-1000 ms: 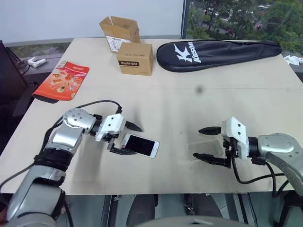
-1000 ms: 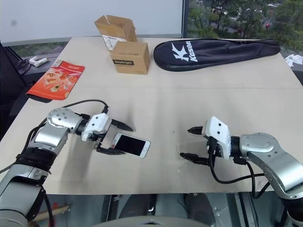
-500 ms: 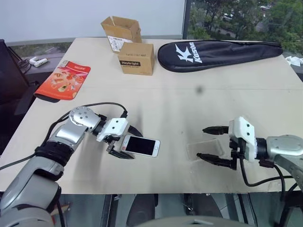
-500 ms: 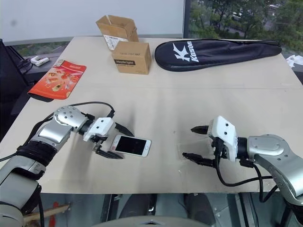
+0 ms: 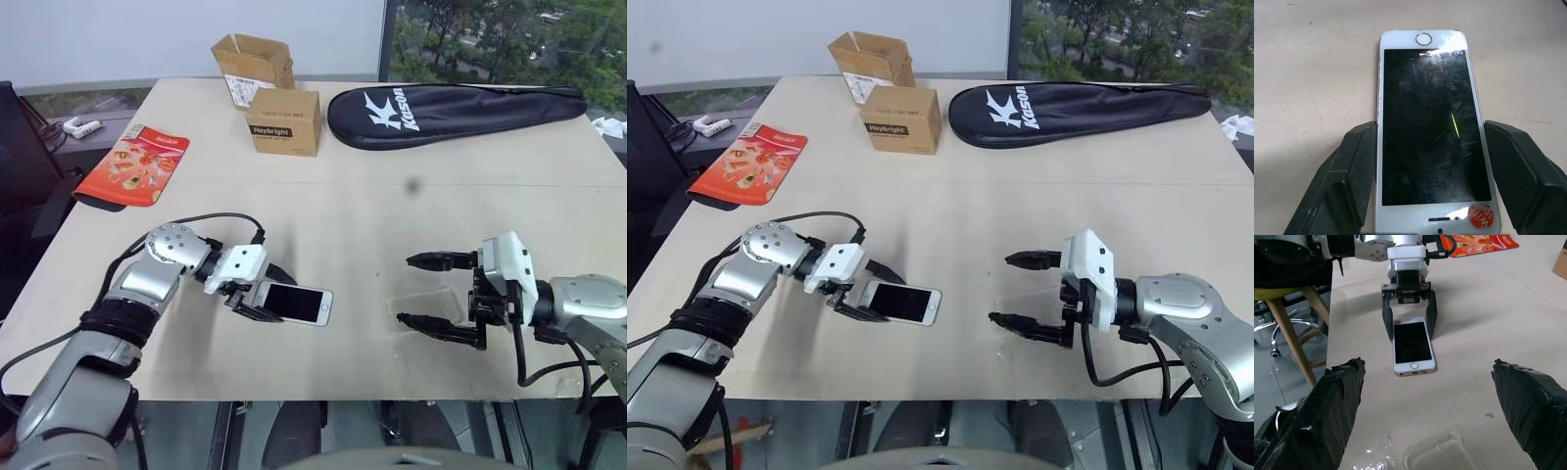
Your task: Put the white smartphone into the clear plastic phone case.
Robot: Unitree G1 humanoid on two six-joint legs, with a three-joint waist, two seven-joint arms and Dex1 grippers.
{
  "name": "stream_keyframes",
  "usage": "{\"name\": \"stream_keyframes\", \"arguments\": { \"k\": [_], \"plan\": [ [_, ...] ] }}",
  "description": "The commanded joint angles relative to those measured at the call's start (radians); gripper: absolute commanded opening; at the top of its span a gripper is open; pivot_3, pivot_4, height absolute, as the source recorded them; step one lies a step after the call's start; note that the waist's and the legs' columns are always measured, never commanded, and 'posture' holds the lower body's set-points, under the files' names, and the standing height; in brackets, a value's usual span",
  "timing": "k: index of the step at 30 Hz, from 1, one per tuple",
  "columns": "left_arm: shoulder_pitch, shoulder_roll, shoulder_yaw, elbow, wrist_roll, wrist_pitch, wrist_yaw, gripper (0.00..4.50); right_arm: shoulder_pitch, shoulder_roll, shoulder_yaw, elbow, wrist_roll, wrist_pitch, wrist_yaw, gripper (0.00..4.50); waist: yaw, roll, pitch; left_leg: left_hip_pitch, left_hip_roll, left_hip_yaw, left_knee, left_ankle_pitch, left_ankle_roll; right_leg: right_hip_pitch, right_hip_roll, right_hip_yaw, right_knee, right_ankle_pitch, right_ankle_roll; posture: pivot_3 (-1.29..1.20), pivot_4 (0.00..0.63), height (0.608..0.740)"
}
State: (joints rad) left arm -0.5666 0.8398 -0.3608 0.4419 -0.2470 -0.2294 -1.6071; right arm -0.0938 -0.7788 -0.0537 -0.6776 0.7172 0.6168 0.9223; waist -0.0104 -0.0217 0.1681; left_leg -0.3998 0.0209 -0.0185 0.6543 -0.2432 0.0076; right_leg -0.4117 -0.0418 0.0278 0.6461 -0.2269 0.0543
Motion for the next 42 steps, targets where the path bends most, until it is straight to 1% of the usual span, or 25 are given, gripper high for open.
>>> {"name": "stream_keyframes", "arguments": {
  "k": [1,7,11,16,21,24,28,32,34,38,42],
  "plan": [
    [0.027,-0.016,-0.001,-0.016,0.026,0.006,-0.007,2.82,0.006,-0.001,-0.024,-0.014,0.0,-0.039,0.007,4.5,0.0,0.0,0.0,0.0,0.0,0.0,0.0,0.0,0.0,0.0,0.0,0.0,0.0,0.0,0.0,0.0,0.15,0.74],
    [0.013,-0.075,0.077,-0.067,-0.029,0.072,0.008,2.82,0.018,-0.004,-0.024,-0.004,-0.012,-0.059,0.006,4.5,0.005,0.001,-0.001,0.0,0.0,0.0,0.0,0.0,0.0,0.0,0.0,0.0,0.0,0.0,0.0,0.0,0.15,0.74],
    [0.012,-0.11,0.116,-0.159,-0.068,0.149,0.042,2.82,0.024,-0.002,-0.015,0.007,-0.031,-0.07,0.0,4.5,0.001,0.0,0.0,-0.001,0.0,-0.001,0.001,0.0,0.0,0.0,0.0,0.0,0.0,0.0,0.0,0.0,0.15,0.74],
    [0.007,-0.168,0.152,-0.27,-0.098,0.228,0.119,2.82,0.023,0.005,0.0,0.019,-0.062,-0.078,-0.015,4.5,-0.003,0.0,0.0,-0.001,0.0,-0.002,0.001,0.0,0.0,0.0,0.0,-0.001,0.001,0.0,0.0,0.0,0.15,0.74],
    [0.012,-0.222,0.149,-0.34,-0.1,0.275,0.166,2.82,0.012,0.01,0.012,0.026,-0.087,-0.084,-0.026,4.5,-0.001,0.0,0.0,-0.001,0.0,-0.002,0.001,0.0,0.0,0.0,0.0,-0.001,0.001,0.0,0.0,0.0,0.15,0.74],
    [0.029,-0.252,0.126,-0.353,-0.081,0.258,0.168,2.82,0.005,0.011,0.017,0.04,-0.118,-0.102,-0.029,4.5,-0.002,0.0,0.0,-0.001,0.0,-0.002,0.001,0.0,0.0,0.0,0.0,-0.001,0.001,0.0,0.0,0.0,0.15,0.74],
    [0.026,-0.284,0.116,-0.317,-0.061,0.217,0.164,2.82,0.015,-0.002,0.035,0.067,-0.17,-0.129,-0.013,4.5,-0.001,0.0,0.0,-0.001,0.0,-0.002,0.001,0.0,0.0,0.0,0.001,-0.001,0.001,0.0,0.0,0.0,0.15,0.74],
    [0.023,-0.294,0.116,-0.296,-0.051,0.195,0.154,2.82,0.001,-0.019,0.067,0.1,-0.246,-0.173,0.004,4.5,-0.002,0.0,0.0,-0.001,0.0,-0.002,0.001,0.0,0.0,0.0,0.001,-0.001,0.001,0.0,0.0,0.0,0.15,0.74],
    [0.023,-0.296,0.112,-0.291,-0.047,0.185,0.147,2.82,-0.021,-0.003,0.083,0.121,-0.292,-0.219,-0.01,4.5,-0.002,0.0,0.0,0.0,0.0,-0.002,0.001,0.0,0.0,0.0,0.001,-0.001,0.001,0.0,0.0,0.0,0.15,0.74],
    [0.022,-0.296,0.104,-0.3,-0.035,0.182,0.143,2.82,-0.048,-0.014,0.139,0.144,-0.353,-0.266,0.025,4.5,-0.002,0.0,0.0,0.0,0.0,-0.002,0.001,0.0,0.0,0.0,0.001,-0.001,0.001,0.0,0.0,0.0,0.15,0.74],
    [0.02,-0.3,0.099,-0.307,-0.028,0.188,0.142,2.82,-0.077,-0.003,0.172,0.148,-0.365,-0.272,0.048,4.5,-0.001,0.0,0.0,-0.001,0.0,-0.002,0.001,0.0,0.0,0.0,0.001,-0.001,0.001,0.0,0.0,0.0,0.15,0.74]
  ]
}}
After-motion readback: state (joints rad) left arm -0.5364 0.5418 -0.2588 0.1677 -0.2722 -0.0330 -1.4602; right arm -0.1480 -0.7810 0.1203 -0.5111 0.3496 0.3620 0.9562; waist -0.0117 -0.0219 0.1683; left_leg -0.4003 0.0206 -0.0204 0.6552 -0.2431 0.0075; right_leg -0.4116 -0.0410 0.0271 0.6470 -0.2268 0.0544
